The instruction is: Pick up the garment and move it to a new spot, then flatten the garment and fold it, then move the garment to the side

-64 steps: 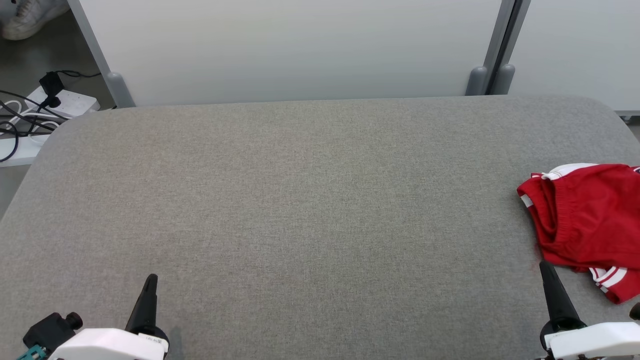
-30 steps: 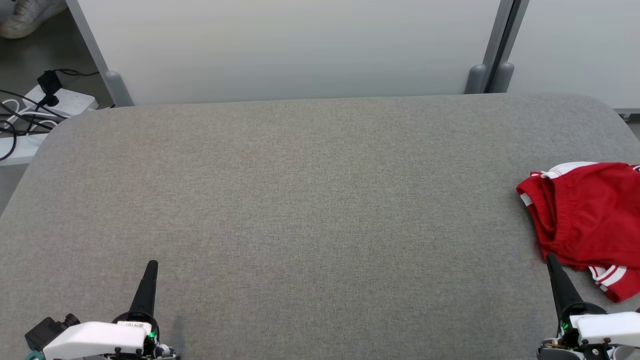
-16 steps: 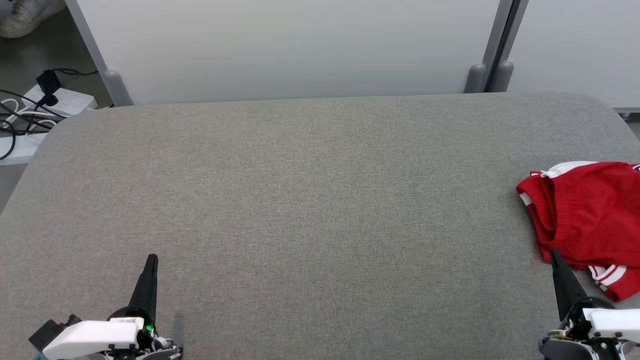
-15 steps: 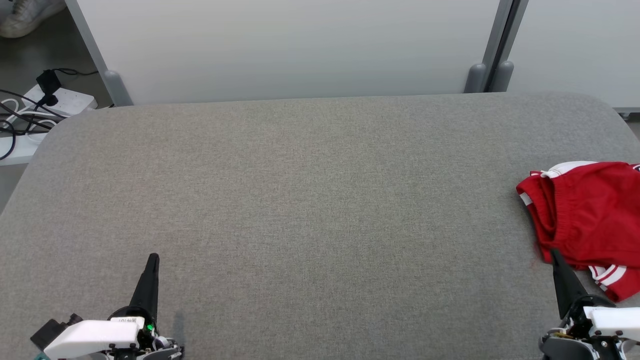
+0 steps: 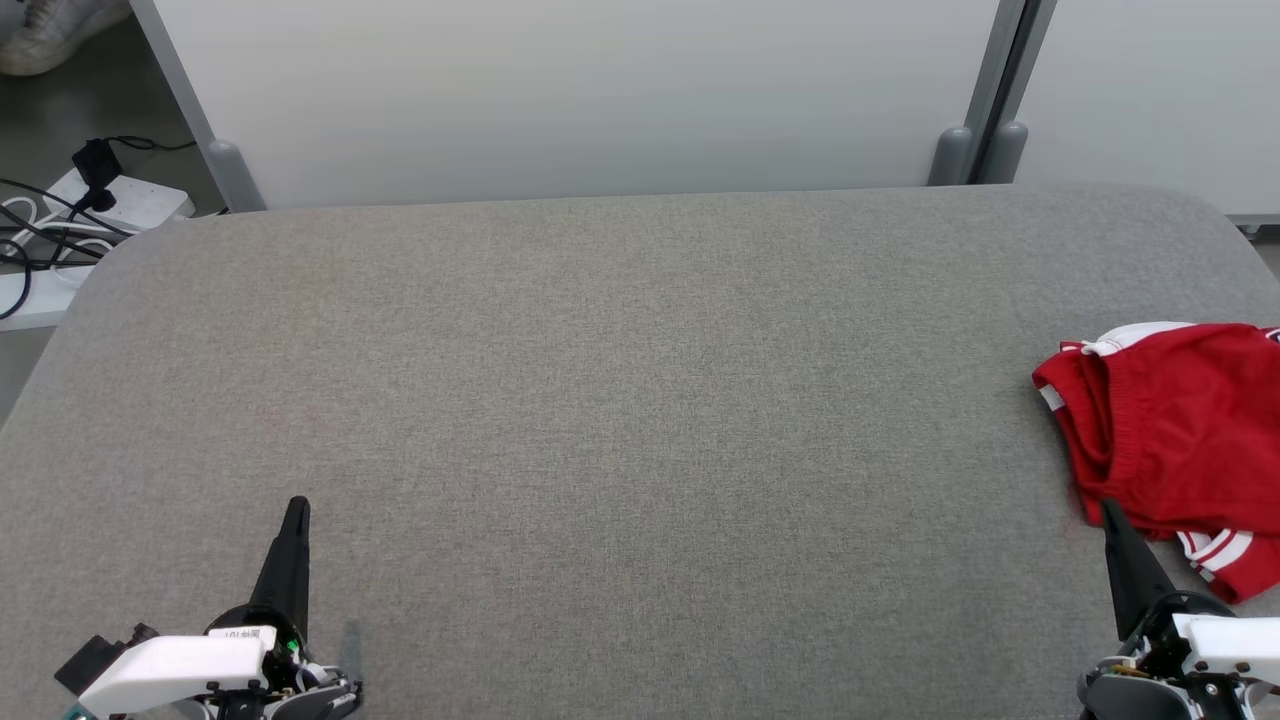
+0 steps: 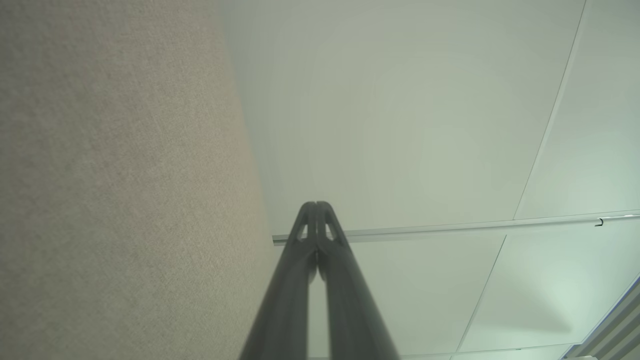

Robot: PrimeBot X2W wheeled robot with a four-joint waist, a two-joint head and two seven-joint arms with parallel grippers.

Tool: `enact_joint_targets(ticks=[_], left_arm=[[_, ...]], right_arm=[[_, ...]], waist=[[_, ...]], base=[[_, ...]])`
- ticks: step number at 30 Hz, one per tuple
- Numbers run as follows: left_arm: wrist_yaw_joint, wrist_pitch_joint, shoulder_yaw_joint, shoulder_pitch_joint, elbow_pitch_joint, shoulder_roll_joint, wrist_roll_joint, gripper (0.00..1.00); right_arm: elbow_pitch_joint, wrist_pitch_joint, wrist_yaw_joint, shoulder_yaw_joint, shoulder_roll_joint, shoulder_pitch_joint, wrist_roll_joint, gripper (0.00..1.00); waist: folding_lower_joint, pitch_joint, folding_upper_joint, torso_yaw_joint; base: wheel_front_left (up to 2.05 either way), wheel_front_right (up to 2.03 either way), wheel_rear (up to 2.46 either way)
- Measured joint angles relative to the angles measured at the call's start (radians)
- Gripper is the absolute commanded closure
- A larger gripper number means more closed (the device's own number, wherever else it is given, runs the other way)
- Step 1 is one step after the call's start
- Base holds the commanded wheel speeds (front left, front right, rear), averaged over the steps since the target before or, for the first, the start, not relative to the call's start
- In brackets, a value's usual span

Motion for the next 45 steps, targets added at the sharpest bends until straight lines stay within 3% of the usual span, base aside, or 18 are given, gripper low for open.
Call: enact_joint_targets(ticks=[45], left_arm=[[0.000, 0.003, 0.004, 0.000, 0.000, -0.002, 0.000, 1.00]], right_arm=[[0.001, 0.014, 0.000, -0.022, 0.006, -0.003, -0.002, 1.00]], waist=[[0.0000, 0.000, 0.0000, 0.000]], base=[[0.00, 0.00, 0.00]])
